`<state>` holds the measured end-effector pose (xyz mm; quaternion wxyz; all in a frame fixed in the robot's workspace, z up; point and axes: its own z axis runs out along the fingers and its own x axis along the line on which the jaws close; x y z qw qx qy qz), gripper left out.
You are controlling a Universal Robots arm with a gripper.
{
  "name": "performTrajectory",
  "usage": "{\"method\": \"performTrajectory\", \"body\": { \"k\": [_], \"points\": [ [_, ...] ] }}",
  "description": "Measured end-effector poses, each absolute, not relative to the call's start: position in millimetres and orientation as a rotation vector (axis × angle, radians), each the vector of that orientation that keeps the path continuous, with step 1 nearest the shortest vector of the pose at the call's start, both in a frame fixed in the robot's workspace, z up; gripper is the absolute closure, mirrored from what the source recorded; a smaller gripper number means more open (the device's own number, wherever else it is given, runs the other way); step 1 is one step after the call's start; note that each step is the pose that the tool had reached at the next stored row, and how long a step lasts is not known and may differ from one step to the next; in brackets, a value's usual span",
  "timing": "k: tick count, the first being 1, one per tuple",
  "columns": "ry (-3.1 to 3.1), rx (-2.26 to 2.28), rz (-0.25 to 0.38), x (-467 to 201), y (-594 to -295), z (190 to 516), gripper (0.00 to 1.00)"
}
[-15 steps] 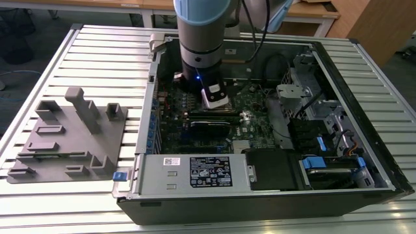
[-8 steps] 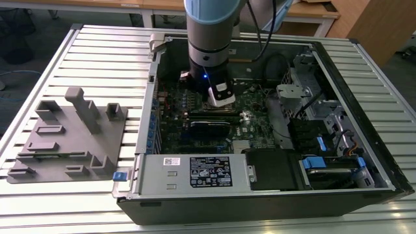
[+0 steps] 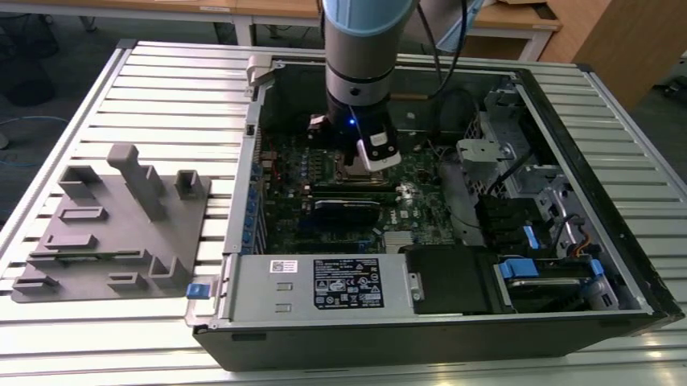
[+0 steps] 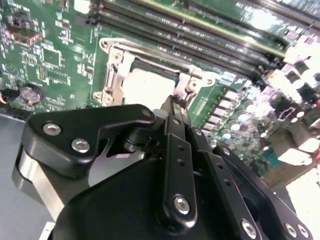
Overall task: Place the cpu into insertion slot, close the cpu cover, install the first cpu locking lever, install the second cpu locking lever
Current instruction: 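Install the second cpu locking lever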
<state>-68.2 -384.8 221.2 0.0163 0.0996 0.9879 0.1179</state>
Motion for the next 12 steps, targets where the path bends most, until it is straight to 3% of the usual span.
{"method": "performTrajectory", "body": {
  "k": [12],
  "points": [
    [3.073,0.323,0.259,-54,-371,221,0.90]
  ]
}}
